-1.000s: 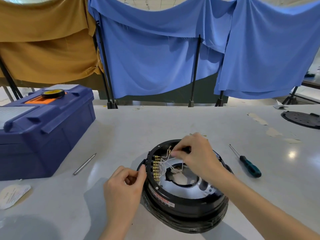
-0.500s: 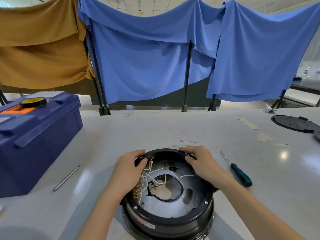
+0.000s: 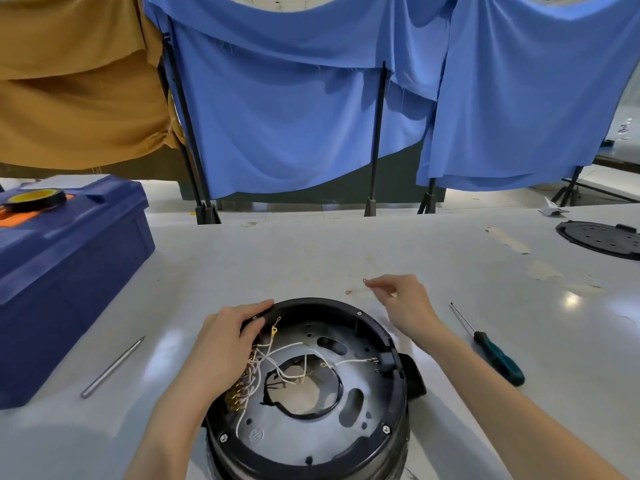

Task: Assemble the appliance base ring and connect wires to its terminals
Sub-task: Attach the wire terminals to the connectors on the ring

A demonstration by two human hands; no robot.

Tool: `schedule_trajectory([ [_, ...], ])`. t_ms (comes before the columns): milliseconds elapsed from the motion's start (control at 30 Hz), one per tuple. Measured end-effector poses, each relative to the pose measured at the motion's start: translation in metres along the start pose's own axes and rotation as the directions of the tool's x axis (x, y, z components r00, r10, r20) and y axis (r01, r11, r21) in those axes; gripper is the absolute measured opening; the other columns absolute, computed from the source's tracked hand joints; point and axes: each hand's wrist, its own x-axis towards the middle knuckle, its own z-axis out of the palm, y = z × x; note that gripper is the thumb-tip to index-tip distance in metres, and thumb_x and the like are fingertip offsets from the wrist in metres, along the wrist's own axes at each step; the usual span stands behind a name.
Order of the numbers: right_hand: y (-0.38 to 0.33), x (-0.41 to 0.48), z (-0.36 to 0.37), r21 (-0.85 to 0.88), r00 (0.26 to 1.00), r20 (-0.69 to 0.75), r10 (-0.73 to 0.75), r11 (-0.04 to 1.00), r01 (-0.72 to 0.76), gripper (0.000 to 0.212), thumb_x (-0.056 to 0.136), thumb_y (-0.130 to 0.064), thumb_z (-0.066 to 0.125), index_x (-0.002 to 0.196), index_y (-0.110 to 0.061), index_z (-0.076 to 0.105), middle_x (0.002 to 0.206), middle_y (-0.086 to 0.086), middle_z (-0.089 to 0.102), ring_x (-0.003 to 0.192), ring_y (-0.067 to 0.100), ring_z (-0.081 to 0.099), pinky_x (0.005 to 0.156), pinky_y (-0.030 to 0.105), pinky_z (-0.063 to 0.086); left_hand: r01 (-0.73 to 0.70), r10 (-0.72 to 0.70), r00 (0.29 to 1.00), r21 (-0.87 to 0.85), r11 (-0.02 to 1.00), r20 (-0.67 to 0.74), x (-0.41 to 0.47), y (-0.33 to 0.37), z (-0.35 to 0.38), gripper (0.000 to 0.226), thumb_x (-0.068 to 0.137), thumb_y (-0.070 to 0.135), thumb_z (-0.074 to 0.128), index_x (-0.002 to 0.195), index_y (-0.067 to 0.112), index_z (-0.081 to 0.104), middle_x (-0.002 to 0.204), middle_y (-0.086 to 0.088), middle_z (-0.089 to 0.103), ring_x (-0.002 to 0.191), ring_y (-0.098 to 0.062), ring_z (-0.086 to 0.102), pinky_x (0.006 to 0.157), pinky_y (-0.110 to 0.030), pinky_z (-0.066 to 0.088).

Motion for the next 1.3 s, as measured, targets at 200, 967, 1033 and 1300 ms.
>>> schedule_trajectory([
  [200,0.038,0.052,0.009,-0.479,1.000,-0.011,0.006,0.878,-0.010,0.027,0.096,-0.016,0.054,0.120,-0.015,0.066,0.124,0.010,0.055,0.119,0.034,0.039,0.097,0.036,0.036,-0.016,0.016,1.000,-0.008,1.000,-0.016,-0.001,0.000,0.000,0.033,0.098,0.018,0.052,0.126,0.033,0.062,0.115,0.015,0.064,0.100,0.001,0.051,0.080,-0.009,0.035],
  [967,-0.061,-0.049,0.005,0.262,0.912,0.141,-0.386,0.902,0.342,0.020,0.079,0.010,0.066,0.073,-0.009,0.066,0.059,-0.001,0.062,0.050,0.013,0.059,0.053,0.019,0.045,-0.280,0.290,0.950,0.098,0.955,-0.116,-0.020,0.061,-0.005,0.031,0.090,0.032,0.062,0.121,0.035,0.064,0.119,0.023,0.058,0.117,-0.007,0.049,0.102,-0.025,0.035],
  [1033,-0.067,-0.062,0.010,0.326,0.898,0.165,-0.407,0.882,0.340,0.017,0.080,0.010,0.067,0.076,-0.007,0.067,0.061,-0.005,0.063,0.052,0.013,0.061,0.054,0.024,0.050,-0.233,0.237,0.971,0.096,0.968,-0.033,-0.023,0.068,-0.003,0.017,0.090,0.030,0.061,0.101,0.036,0.072,0.091,0.015,0.070,0.090,-0.008,0.063,0.082,-0.029,0.048],
  [1300,-0.054,-0.076,0.002,0.581,0.938,0.178,-0.296,0.801,0.142,0.019,0.075,0.014,0.072,0.086,-0.002,0.071,0.073,0.013,0.068,0.066,0.030,0.069,0.069,0.031,0.057,-0.034,0.004,0.996,-0.332,0.943,-0.090,-0.035,0.059,0.001,0.026,0.090,0.010,0.062,0.069,0.021,0.071,0.056,0.001,0.066,0.047,-0.014,0.063,0.054,-0.018,0.048],
])
